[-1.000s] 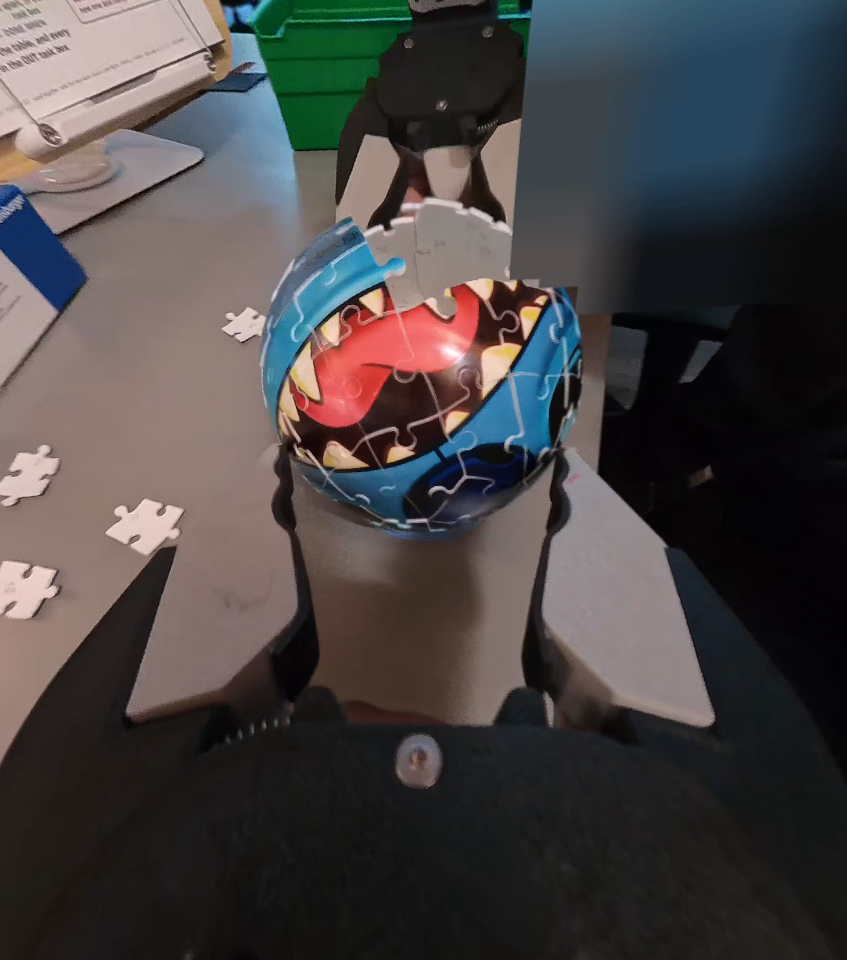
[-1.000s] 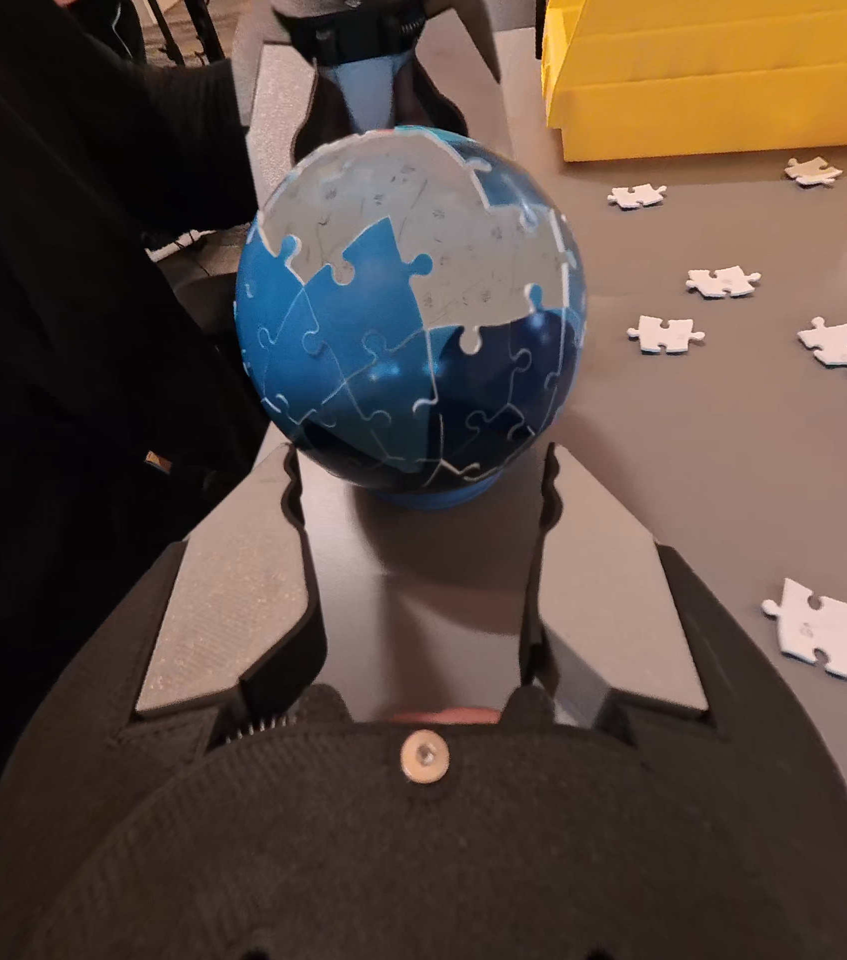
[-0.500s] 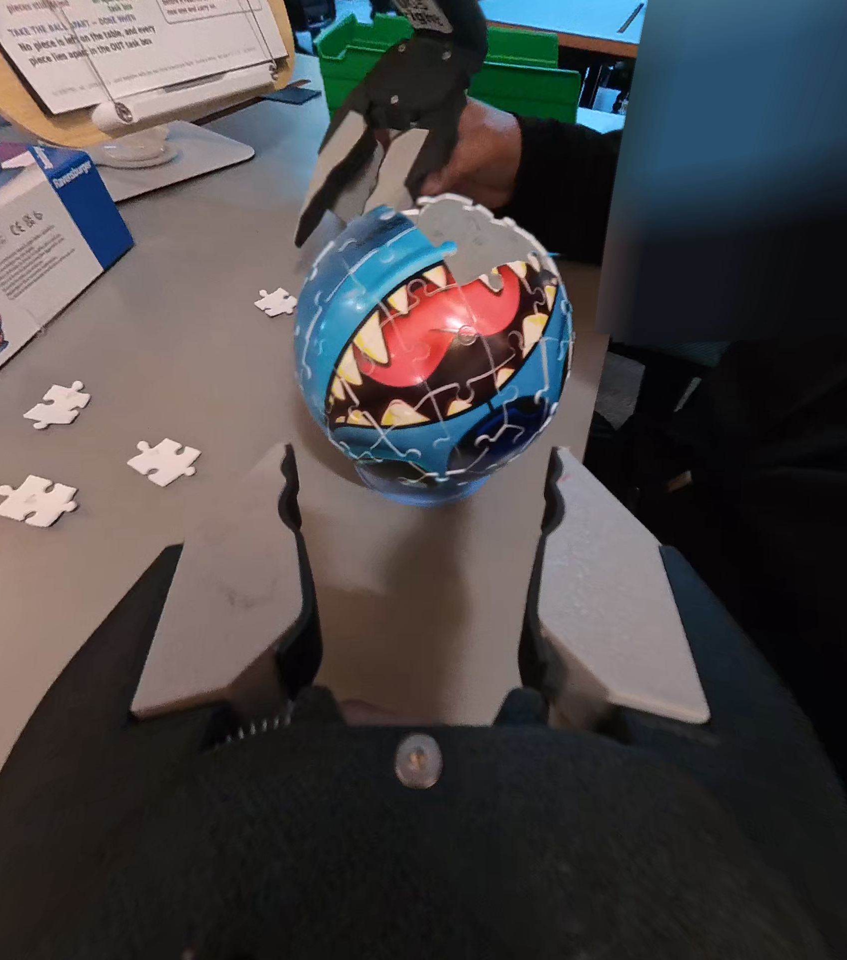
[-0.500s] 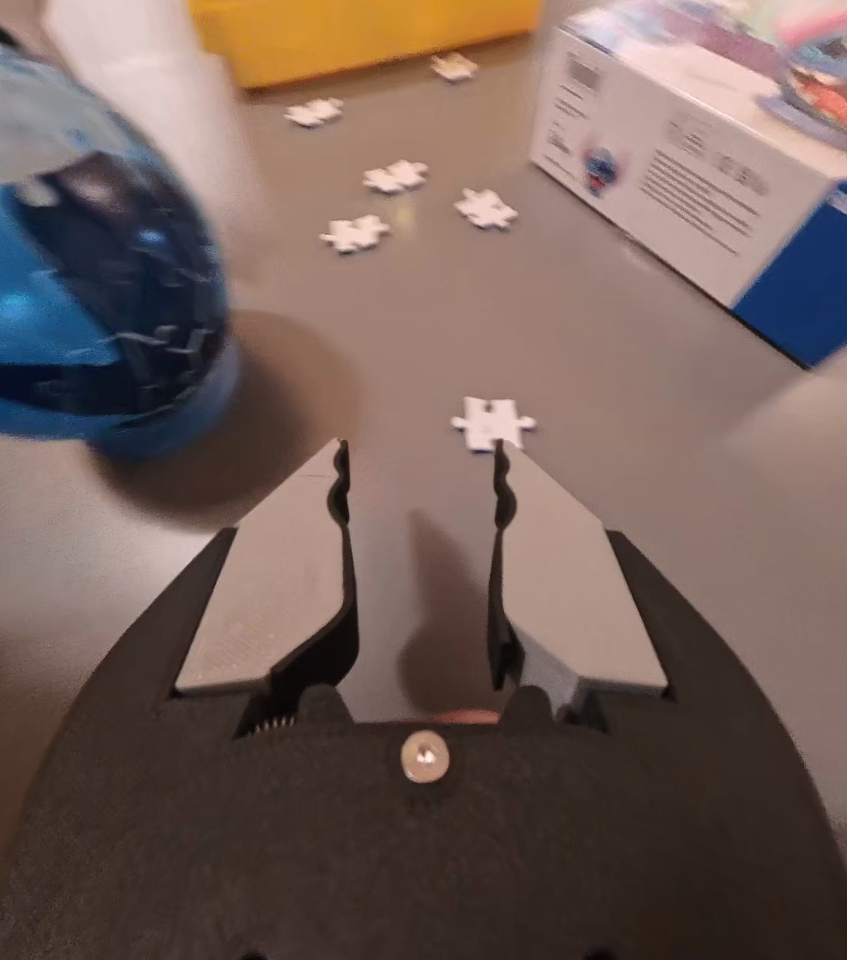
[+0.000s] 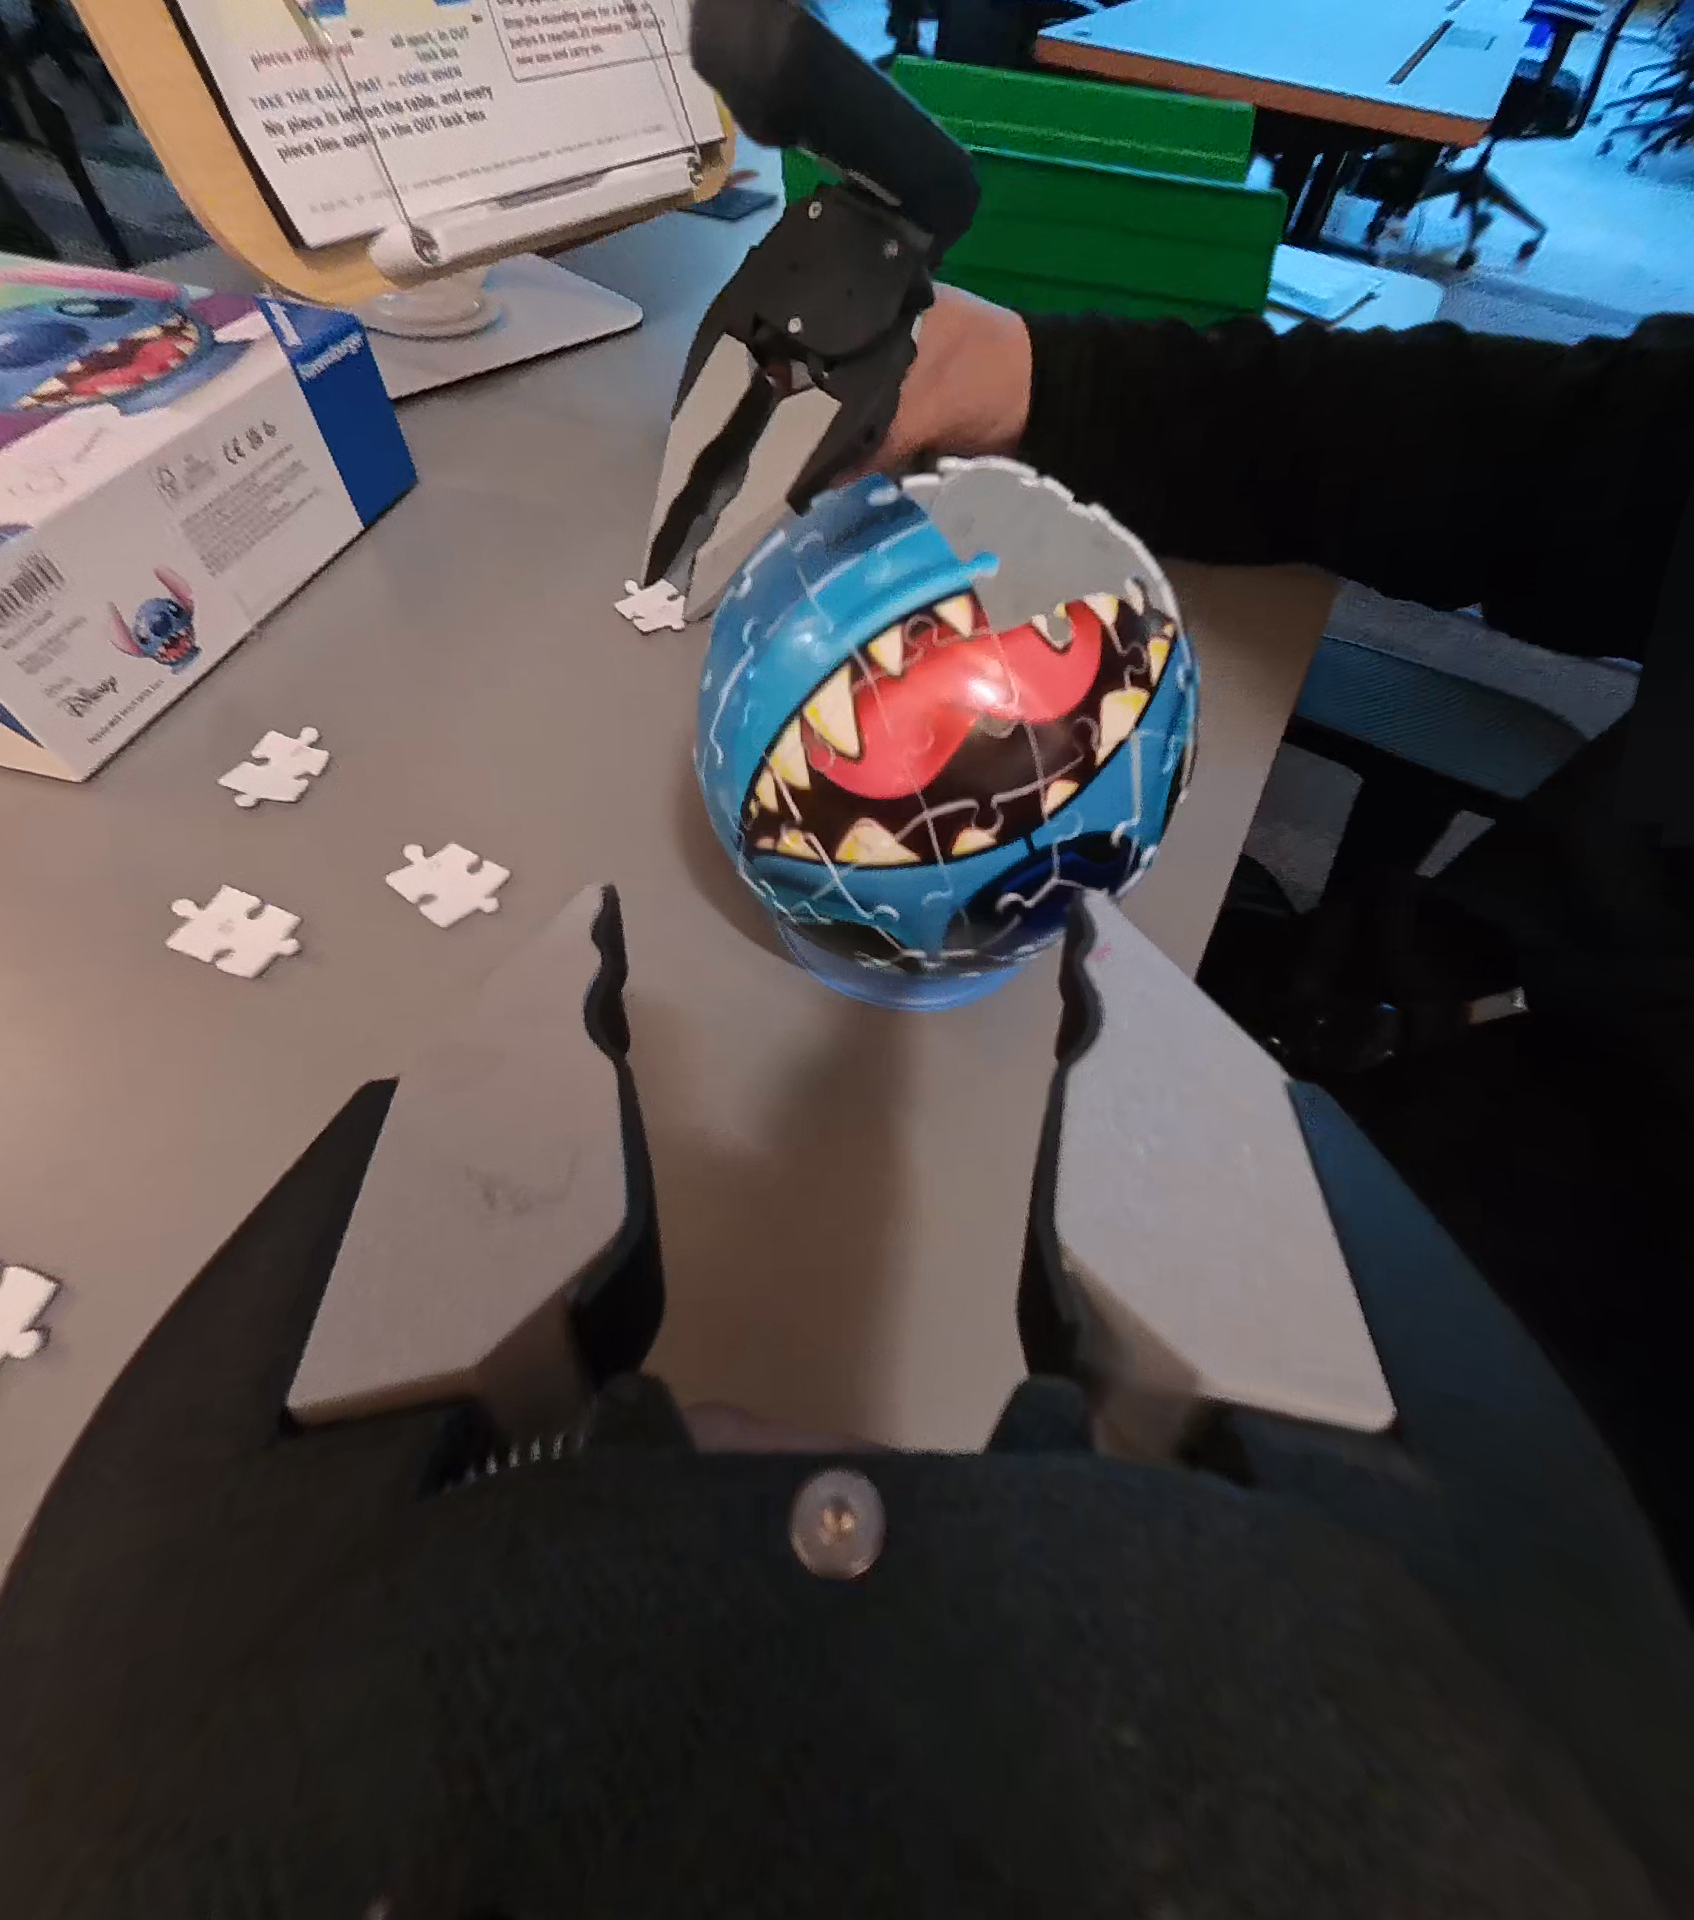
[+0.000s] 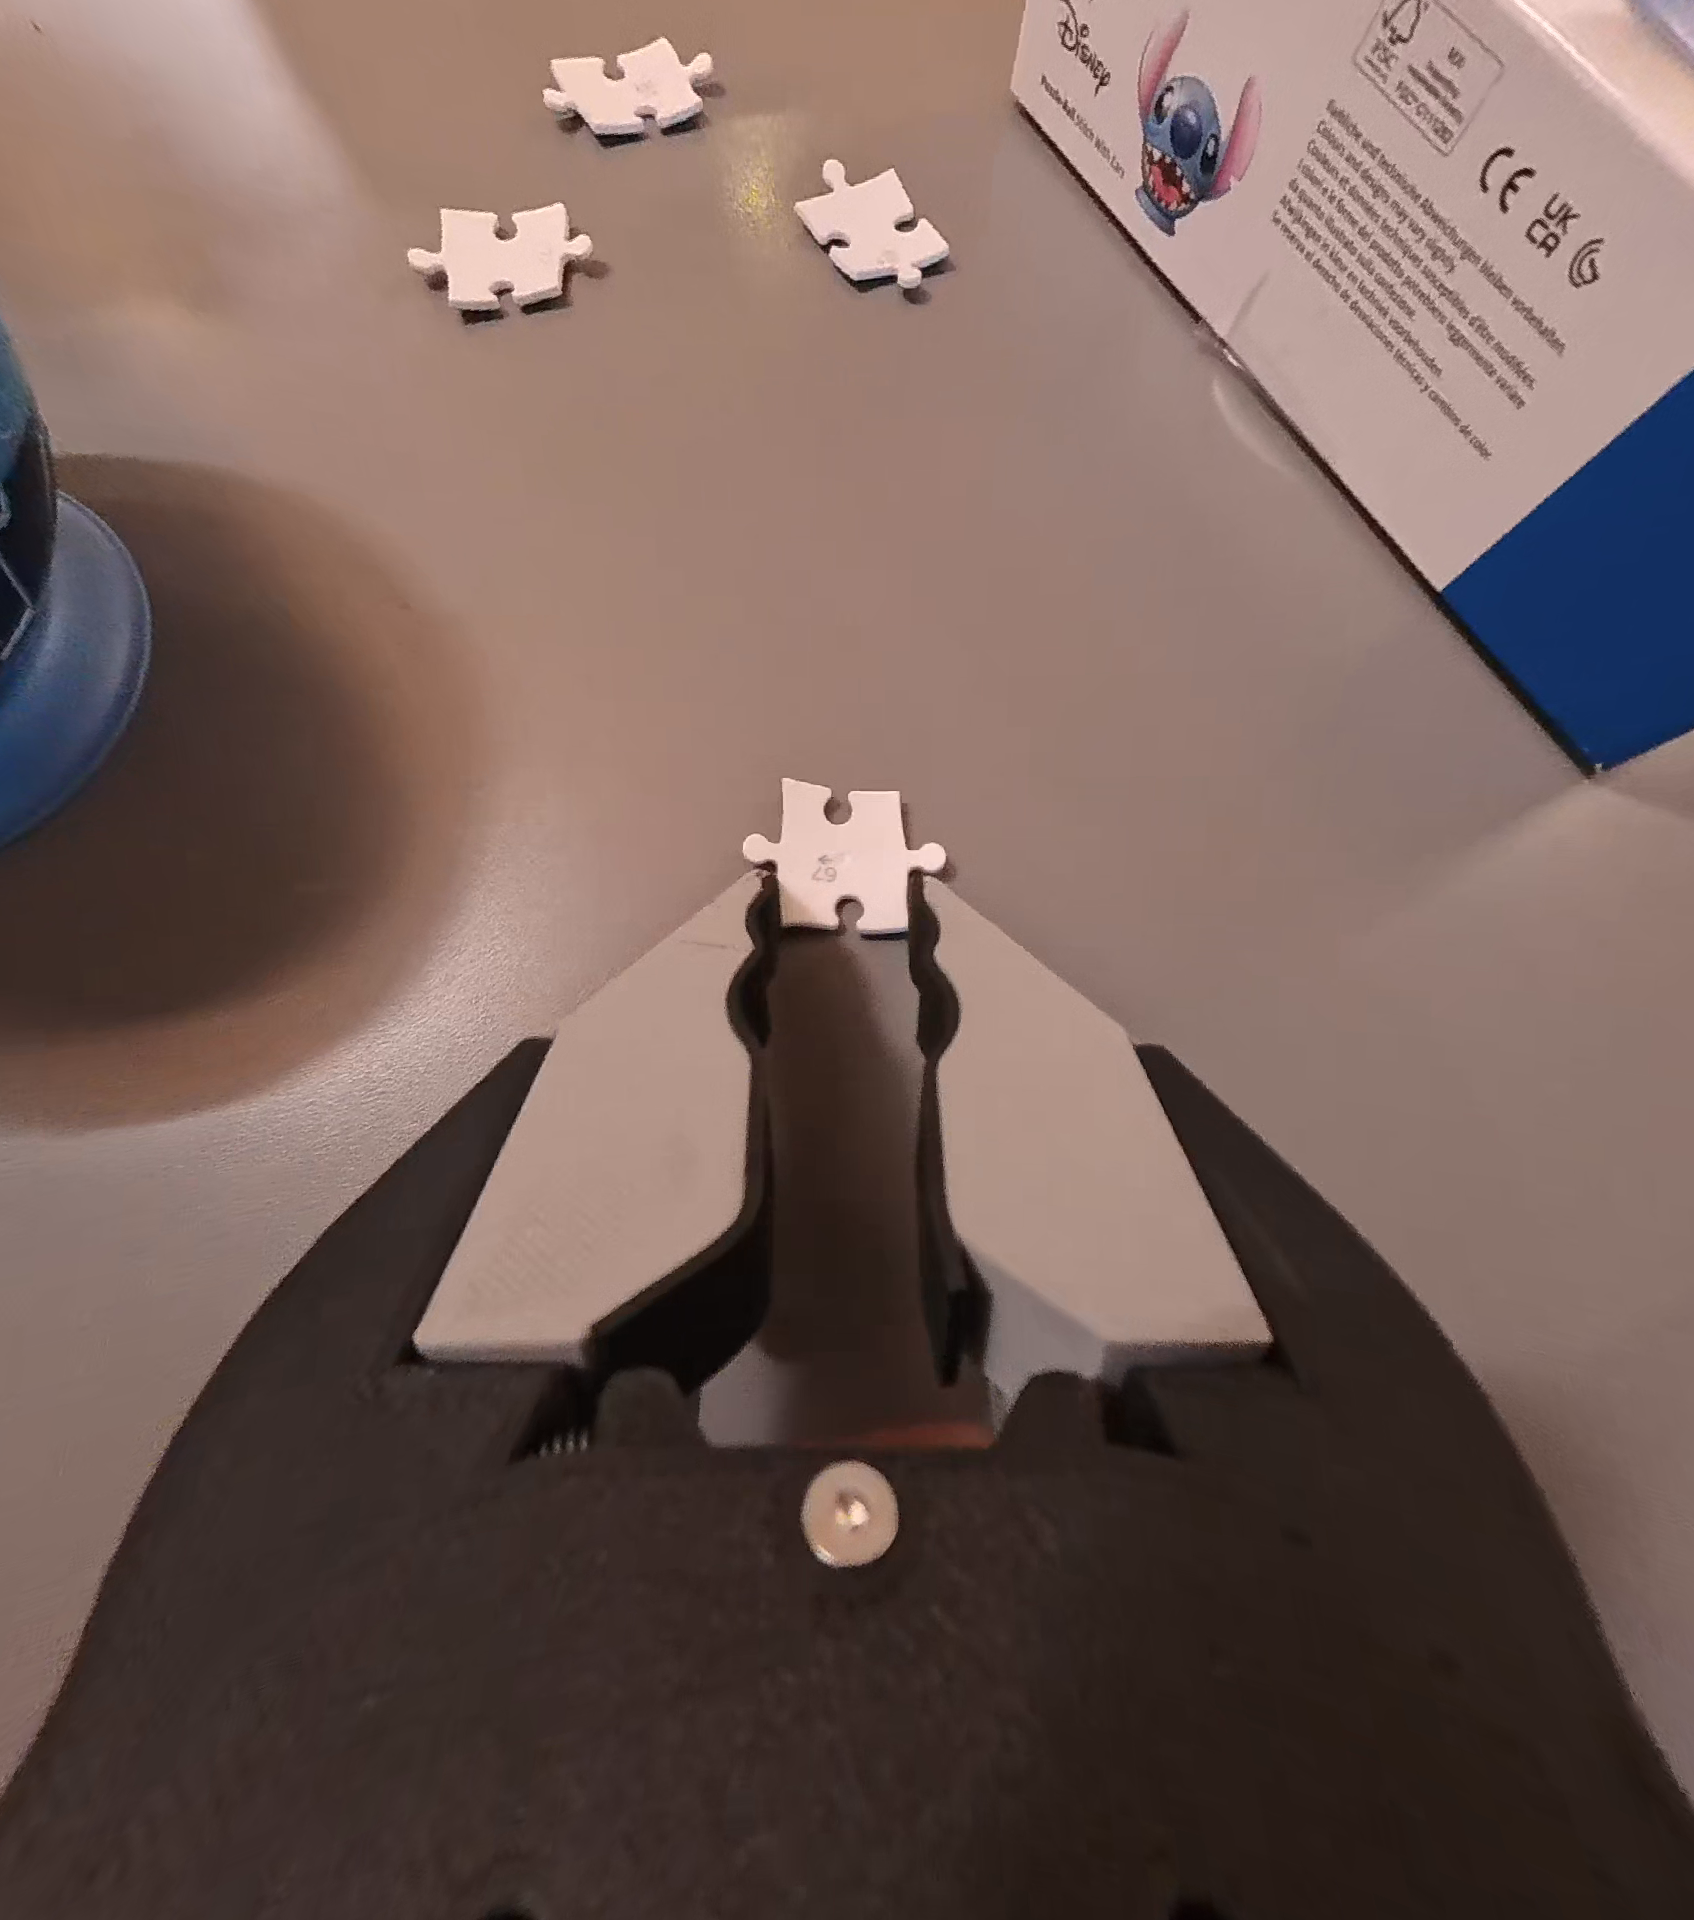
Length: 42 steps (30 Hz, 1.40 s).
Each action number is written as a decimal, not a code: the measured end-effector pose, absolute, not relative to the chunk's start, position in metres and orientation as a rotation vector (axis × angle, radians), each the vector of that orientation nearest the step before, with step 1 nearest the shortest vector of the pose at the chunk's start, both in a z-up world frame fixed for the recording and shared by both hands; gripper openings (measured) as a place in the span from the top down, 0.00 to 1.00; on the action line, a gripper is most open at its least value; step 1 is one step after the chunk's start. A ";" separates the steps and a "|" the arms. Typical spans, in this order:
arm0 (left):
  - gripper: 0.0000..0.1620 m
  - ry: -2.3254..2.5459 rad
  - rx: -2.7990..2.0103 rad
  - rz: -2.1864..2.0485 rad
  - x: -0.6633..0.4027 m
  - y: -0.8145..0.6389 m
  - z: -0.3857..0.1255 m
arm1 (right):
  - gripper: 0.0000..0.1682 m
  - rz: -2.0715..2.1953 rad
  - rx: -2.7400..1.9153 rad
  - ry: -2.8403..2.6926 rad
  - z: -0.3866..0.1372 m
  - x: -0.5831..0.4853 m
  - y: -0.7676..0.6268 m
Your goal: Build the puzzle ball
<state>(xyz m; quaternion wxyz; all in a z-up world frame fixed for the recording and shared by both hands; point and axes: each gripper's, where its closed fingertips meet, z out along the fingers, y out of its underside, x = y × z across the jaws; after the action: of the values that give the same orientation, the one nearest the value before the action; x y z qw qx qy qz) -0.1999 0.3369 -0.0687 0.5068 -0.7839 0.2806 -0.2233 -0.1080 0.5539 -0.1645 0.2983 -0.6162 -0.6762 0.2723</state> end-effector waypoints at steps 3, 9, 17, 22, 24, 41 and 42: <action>0.54 0.664 -1.898 -0.471 -0.202 0.349 -0.053 | 0.87 0.700 -1.589 -1.787 -0.159 -0.108 0.552; 0.69 0.669 -1.879 -0.463 -0.189 0.422 0.005 | 0.87 0.726 -1.395 -1.698 -0.107 -0.112 0.542; 0.70 0.887 -2.207 -0.823 -0.115 0.506 -0.043 | 0.87 0.606 -1.166 -1.647 -0.069 -0.114 0.520; 0.87 0.906 -2.234 -0.926 -0.104 0.519 -0.064 | 0.87 0.591 -1.126 -1.627 -0.062 -0.109 0.518; 0.97 0.913 -2.176 -0.973 -0.099 0.519 -0.060 | 0.87 0.604 -1.128 -1.631 -0.063 -0.108 0.518; 1.00 1.218 -1.969 -0.527 -0.107 0.474 -0.027 | 1.00 1.171 -1.121 -1.504 -0.016 -0.115 0.473; 1.00 1.201 -1.976 -0.550 -0.108 0.470 -0.024 | 1.00 1.206 -1.119 -1.496 -0.013 -0.116 0.469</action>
<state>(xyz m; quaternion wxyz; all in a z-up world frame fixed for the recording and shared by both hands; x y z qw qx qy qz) -0.1080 0.4697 -0.0241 0.3732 -0.7713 0.4687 -0.2146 -0.1157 0.4693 -0.0133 0.4431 -0.4511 -0.6031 0.4862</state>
